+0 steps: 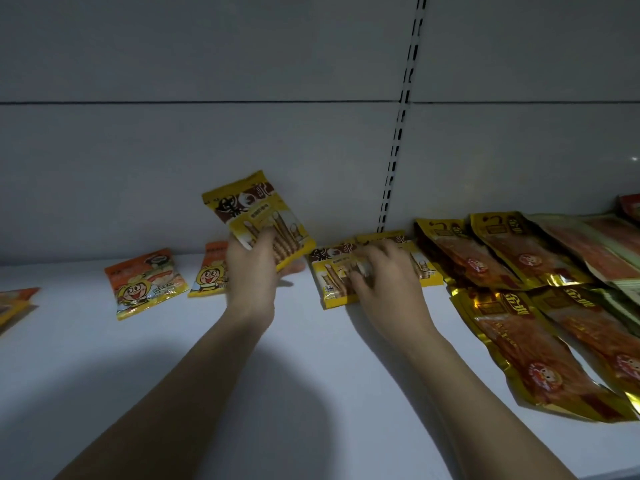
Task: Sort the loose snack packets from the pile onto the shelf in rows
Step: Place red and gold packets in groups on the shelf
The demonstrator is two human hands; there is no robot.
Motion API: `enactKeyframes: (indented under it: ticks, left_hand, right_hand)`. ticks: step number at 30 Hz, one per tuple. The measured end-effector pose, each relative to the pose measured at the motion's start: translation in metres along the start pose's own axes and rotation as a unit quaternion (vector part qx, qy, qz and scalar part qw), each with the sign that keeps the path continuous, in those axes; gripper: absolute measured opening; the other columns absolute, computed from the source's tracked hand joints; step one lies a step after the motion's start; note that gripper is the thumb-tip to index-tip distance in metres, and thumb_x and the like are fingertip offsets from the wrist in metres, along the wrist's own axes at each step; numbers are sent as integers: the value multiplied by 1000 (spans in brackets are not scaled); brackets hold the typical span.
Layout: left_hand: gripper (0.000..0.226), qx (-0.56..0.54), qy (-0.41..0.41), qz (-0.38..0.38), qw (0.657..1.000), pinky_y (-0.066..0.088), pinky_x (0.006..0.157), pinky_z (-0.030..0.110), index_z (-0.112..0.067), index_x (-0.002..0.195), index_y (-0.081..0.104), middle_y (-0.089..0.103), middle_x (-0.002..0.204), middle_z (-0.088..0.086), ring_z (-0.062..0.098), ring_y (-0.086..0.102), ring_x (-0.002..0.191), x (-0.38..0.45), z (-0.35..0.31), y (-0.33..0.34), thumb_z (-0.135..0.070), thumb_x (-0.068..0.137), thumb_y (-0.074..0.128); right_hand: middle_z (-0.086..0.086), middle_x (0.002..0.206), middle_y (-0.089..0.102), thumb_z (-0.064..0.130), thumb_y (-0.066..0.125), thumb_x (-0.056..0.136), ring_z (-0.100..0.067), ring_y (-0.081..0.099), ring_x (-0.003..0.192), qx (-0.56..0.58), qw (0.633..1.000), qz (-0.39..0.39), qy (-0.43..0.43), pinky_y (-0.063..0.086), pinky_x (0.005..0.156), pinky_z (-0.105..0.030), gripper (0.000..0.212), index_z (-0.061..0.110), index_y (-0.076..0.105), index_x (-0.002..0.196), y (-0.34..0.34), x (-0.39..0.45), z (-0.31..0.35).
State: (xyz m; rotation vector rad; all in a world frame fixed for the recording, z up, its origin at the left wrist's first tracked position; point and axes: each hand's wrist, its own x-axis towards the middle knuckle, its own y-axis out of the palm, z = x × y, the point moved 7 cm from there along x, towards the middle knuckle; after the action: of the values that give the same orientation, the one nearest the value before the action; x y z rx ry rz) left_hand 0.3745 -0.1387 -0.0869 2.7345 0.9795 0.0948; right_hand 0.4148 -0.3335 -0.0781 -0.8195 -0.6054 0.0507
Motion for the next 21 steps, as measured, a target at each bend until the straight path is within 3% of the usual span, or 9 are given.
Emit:
enactKeyframes:
  ticks: [4, 8, 10, 15, 18, 21]
  left_hand:
    - [13, 3, -16, 5, 1000, 59, 64, 42, -18, 111, 62, 76, 79, 0, 31, 75, 66, 1, 6, 3, -19, 100, 54]
    - [11, -8, -37, 10, 999, 61, 72, 46, -17, 107, 63, 77, 84, 4, 34, 75, 71, 2, 11, 3, -18, 100, 55]
    - [18, -12, -48, 20, 999, 61, 75, 47, -12, 115, 63, 78, 89, 7, 34, 76, 73, 1, 12, 5, -17, 99, 55]
    - [19, 9, -41, 27, 999, 57, 62, 37, -12, 116, 63, 75, 79, 1, 24, 73, 61, 2, 15, 6, -21, 99, 58]
    - [20, 28, -42, 24, 998, 57, 63, 37, -16, 114, 64, 74, 90, 5, 16, 71, 58, 3, 17, 6, -25, 97, 61]
    - [15, 19, -49, 45, 998, 59, 73, 40, -23, 107, 67, 75, 96, 3, 15, 74, 75, 2, 20, 11, -26, 92, 66]
  right_hand:
    - [0, 122, 61, 15, 58, 91, -19, 48, 113, -44, 988, 106, -106, 40, 102, -36, 26, 14, 68, 115, 21, -9, 22]
    - [-4, 130, 60, 16, 51, 98, -22, 48, 121, -40, 982, 155, -102, 40, 101, -34, 29, 9, 65, 122, 33, -11, 23]
    - [-5, 136, 57, 17, 49, 100, -22, 46, 125, -43, 982, 154, -97, 35, 104, -30, 32, 8, 62, 128, 33, -10, 22]
    - [-9, 139, 55, 17, 48, 101, -24, 45, 128, -49, 985, 143, -82, 30, 107, -29, 35, 5, 57, 133, 34, -5, 18]
    - [-10, 124, 61, 11, 47, 100, -28, 51, 115, -22, 988, 132, -79, 38, 96, -30, 26, 3, 63, 119, 34, -2, 16]
    - [-4, 118, 64, 7, 42, 101, -20, 55, 107, 70, 997, 37, -12, 40, 86, -25, 30, 9, 64, 121, 12, 5, 12]
